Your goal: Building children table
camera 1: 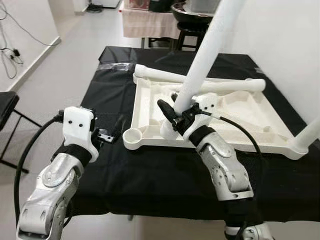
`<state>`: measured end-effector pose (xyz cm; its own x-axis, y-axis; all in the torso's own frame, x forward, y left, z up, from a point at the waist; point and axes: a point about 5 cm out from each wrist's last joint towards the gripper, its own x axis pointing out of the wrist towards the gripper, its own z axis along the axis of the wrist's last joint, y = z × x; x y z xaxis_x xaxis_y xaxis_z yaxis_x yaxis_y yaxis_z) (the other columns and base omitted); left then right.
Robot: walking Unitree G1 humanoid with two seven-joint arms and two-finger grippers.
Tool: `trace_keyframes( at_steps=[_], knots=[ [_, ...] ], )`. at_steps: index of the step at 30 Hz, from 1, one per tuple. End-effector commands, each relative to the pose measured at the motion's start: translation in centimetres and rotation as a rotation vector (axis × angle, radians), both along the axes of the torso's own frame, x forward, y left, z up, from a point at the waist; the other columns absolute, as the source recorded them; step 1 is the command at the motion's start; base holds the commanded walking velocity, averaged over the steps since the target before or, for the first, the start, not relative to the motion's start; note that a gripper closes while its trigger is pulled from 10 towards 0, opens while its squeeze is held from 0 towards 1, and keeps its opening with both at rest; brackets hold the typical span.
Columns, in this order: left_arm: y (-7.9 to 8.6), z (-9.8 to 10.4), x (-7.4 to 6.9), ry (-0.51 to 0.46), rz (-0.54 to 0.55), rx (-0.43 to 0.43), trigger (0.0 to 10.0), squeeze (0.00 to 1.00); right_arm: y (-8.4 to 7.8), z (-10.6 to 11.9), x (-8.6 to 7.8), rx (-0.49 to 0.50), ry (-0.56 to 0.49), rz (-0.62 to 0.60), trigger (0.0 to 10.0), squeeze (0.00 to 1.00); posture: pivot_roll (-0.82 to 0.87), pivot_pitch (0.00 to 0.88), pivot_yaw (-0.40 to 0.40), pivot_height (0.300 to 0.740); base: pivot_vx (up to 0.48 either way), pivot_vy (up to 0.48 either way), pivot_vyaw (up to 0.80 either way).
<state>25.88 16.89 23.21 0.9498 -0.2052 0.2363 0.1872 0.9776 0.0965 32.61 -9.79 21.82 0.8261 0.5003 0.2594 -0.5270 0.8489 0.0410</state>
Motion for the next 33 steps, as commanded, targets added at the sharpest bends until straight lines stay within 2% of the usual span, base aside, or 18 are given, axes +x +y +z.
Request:
trace_keyframes(
  at_steps=[1,5,8,9,10,11,12,13,15,16,17,19,22,24,26,27,29,33],
  knots=[
    [0.2,0.7,-0.3,-0.023,0.019,0.024,10.0,0.0,-0.1,0.3,-0.3,0.005,-0.01,-0.008,10.0,0.0,0.08,0.068,-0.052,0.74,0.0,0.0,0.0],
    [0.6,0.2,-1.1,-0.025,0.061,0.017,10.0,0.0,-0.3,-0.3,-1.3,0.022,-0.005,-0.005,10.0,0.0,0.08,0.072,-0.049,0.74,0.0,0.0,0.0],
    [1.5,-0.9,-2.9,-0.04,0.17,0.033,10.0,0.0,-1.2,-2.4,-4.1,0.004,0.014,-0.005,10.0,0.0,0.07,0.06,-0.045,0.74,0.0,0.0,0.0],
    [1.5,-0.9,-2.9,-0.04,0.17,0.033,10.0,0.0,-1.2,-2.4,-4.1,0.004,0.014,-0.005,10.0,0.0,0.07,0.06,-0.045,0.74,0.0,0.0,0.0],
    [2.4,-0.6,-3.3,-0.058,0.227,0.049,10.0,0.0,-2.1,-2.7,-4.3,-0.025,0.023,-0.048,10.0,0.0,0.06,0.077,-0.052,0.74,0.0,0.0,0.0],
    [3.5,-0.3,-3.6,-0.076,0.277,0.059,10.0,0.0,-3.4,-2.8,-4.1,-0.033,0.027,-0.098,10.0,0.0,0.08,0.082,-0.068,0.74,0.0,0.0,0.0],
    [3.5,-0.3,-3.6,-0.076,0.277,0.059,10.0,0.0,-3.4,-2.8,-4.1,-0.033,0.027,-0.098,10.0,0.0,0.08,0.082,-0.068,0.74,0.0,0.0,0.0],
    [4.4,0.1,-3.7,-0.094,0.309,0.086,10.0,0.0,-4.8,-2.7,-3.6,-0.03,0.03,-0.137,10.0,0.0,0.08,0.073,-0.07,0.74,0.0,0.0,0.0],
    [4.4,0.1,-3.7,-0.094,0.309,0.086,10.0,0.0,-4.8,-2.7,-3.6,-0.03,0.03,-0.137,10.0,0.0,0.08,0.073,-0.07,0.74,0.0,0.0,0.0],
    [5.5,0.2,-3.7,-0.099,0.341,0.117,10.0,0.0,-6.1,-2.7,-3.0,-0.027,0.032,-0.164,10.0,0.0,0.09,0.081,-0.068,0.74,0.0,0.0,0.0],
    [5.5,0.2,-3.7,-0.099,0.341,0.117,10.0,0.0,-6.1,-2.7,-3.0,-0.027,0.032,-0.164,10.0,0.0,0.09,0.081,-0.068,0.74,0.0,0.0,0.0],
    [8.0,-1.2,-3.9,-0.053,0.424,0.157,10.0,0.0,-9.0,-3.7,-1.7,-0.072,0.051,-0.248,10.0,0.0,0.08,0.115,-0.044,0.74,0.0,0.0,0.0],
    [9.8,-3.7,-4.8,0.029,0.504,0.188,10.0,0.0,-10.9,-5.4,-1.7,-0.101,0.099,-0.337,10.0,0.0,0.08,0.126,-0.023,0.74,0.0,0.0,0.0],
    [10.2,-4.8,-5.3,0.061,0.527,0.185,10.0,0.0,-11.2,-6.1,-2.0,-0.128,0.11,-0.37,10.0,0.0,0.08,0.127,-0.019,0.74,0.0,0.0,0.0],
    [10.2,-5.0,-5.5,0.063,0.53,0.187,10.0,0.0,-11.2,-6.2,-2.1,-0.137,0.111,-0.376,10.0,0.0,0.08,0.127,-0.019,0.74,0.0,0.0,0.0],
    [10.1,-5.6,-5.8,0.08,0.542,0.169,10.0,0.0,-11.2,-6.5,-2.9,-0.124,0.125,-0.387,10.0,0.0,0.07,0.164,-0.012,0.74,0.0,0.0,0.0],
    [9.7,-6.2,-6.2,0.084,0.579,0.138,10.0,0.0,-10.6,-7.0,-4.4,-0.098,0.15,-0.384,10.0,0.0,0.07,0.18,-0.014,0.74,0.0,0.0,0.0],
    [9.9,-6.3,-6.2,0.063,0.613,0.115,10.0,0.0,-10.0,-7.6,-5.2,-0.06,0.163,-0.353,10.0,0.0,0.07,0.192,-0.018,0.74,0.0,0.0,0.0]
  ],
)
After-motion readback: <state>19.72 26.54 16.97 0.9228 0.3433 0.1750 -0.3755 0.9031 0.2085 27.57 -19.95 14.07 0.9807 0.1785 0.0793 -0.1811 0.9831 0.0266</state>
